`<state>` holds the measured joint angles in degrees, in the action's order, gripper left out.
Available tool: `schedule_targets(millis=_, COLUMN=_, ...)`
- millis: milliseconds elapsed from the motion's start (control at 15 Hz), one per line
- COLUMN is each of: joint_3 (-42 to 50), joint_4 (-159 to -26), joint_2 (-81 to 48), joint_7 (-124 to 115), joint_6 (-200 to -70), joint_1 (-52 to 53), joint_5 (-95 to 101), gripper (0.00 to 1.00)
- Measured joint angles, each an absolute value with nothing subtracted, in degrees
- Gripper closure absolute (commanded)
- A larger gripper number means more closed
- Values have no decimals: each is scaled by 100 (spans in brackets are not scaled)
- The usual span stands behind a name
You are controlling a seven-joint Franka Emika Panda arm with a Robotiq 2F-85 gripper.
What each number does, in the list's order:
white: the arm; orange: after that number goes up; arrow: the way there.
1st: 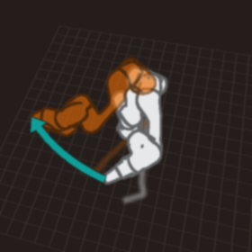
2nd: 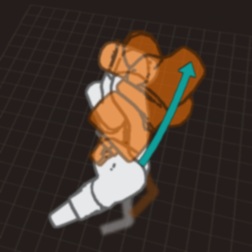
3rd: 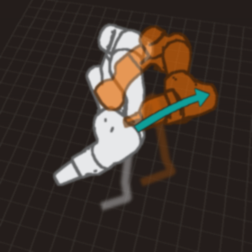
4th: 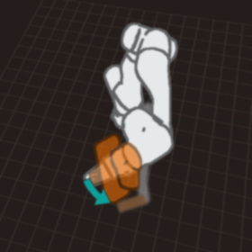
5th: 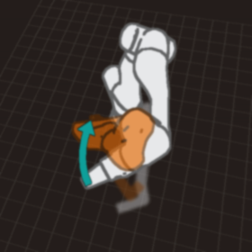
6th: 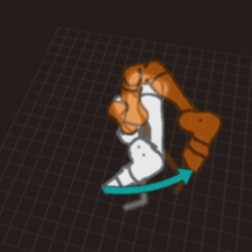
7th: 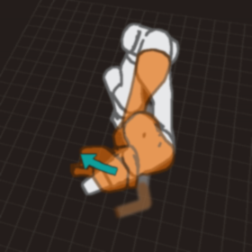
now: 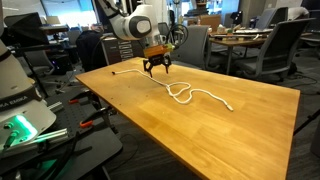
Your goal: Tie a knot using the white rope on the table
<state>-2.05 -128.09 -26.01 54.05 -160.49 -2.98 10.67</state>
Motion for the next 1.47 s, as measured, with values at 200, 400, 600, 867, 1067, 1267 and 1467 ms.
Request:
schedule_targets(millis=200, joint_3=-267, joint_4=-12584, joint_2=-2896, joint_7=5405, joint_6=-16070, joint_1=-557, joint_5=1067, gripper=4)
schedule_targets(millis=400, joint_3=-259, joint_4=-12487, joint_2=-3051, joint_7=5405, joint_6=-16072, joint_1=-697, joint_5=1088, gripper=13)
schedule_targets(millis=600, joint_3=-207, joint_4=-12503, joint_2=-3091, joint_7=5408, joint_6=-16073, joint_1=-705, joint_5=1294, gripper=38)
schedule_targets(millis=867, joint_3=-127, joint_4=-12561, joint_2=-3091, joint_7=5403, joint_6=-16106, joint_1=-616, joint_5=1747, gripper=65)
schedule_targets(millis=1067, joint_3=-134, joint_4=-12577, joint_2=-3091, joint_7=5403, joint_6=-16150, joint_1=-559, joint_5=1887, gripper=88)
schedule_targets(millis=1267, joint_3=-249, joint_4=-12576, joint_2=-3096, joint_7=5400, joint_6=-16149, joint_1=-557, joint_5=1872, gripper=100)
schedule_targets(millis=1467, joint_3=-622, joint_4=-12600, joint_2=-3087, joint_7=5440, joint_6=-16146, joint_1=-660, joint_5=1627, gripper=99)
